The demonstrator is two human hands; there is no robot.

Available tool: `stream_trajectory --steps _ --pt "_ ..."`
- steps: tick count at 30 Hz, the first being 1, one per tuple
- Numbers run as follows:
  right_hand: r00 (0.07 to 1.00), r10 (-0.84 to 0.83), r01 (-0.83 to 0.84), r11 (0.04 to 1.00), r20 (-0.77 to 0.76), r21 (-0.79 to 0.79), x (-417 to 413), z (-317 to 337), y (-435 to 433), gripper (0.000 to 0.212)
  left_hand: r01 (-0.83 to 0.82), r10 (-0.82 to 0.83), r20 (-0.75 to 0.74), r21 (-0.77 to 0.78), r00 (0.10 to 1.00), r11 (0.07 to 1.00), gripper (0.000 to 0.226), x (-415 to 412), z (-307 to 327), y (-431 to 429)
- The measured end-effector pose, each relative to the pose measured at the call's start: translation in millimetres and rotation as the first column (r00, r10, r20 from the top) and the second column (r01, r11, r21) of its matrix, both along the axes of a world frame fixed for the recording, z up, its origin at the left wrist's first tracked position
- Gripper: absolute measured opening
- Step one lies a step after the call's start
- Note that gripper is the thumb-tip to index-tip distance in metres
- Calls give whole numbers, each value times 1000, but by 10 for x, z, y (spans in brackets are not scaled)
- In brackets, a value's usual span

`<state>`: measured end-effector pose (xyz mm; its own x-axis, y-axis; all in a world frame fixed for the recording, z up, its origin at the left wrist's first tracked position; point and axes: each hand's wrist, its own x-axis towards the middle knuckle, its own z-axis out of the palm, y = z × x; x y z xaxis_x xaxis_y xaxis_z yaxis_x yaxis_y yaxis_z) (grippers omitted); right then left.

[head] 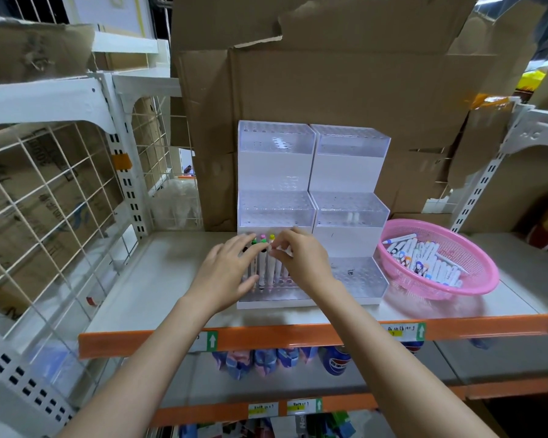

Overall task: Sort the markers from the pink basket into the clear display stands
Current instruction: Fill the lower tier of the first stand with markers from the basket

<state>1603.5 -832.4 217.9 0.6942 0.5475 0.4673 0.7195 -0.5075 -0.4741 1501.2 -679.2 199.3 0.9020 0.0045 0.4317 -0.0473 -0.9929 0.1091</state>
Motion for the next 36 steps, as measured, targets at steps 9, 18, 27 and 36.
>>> stream_trajectory --steps 9,18,27,36 --pt "979 2 7 999 205 -41 -17 38 9 17 -21 21 -24 -1 999 1000 61 -5 43 -20" --pt "987 -15 38 989 157 -146 72 0 -286 45 -6 2 70 57 998 998 55 166 196 -246" --pt "983 -161 179 936 83 -302 385 -27 -1273 60 202 -204 32 68 978 977 52 818 268 -1148" --pt "903 -427 371 831 -49 -414 949 -127 -2331 51 372 -372 -41 -6 927 928 47 1614 73 -2198"
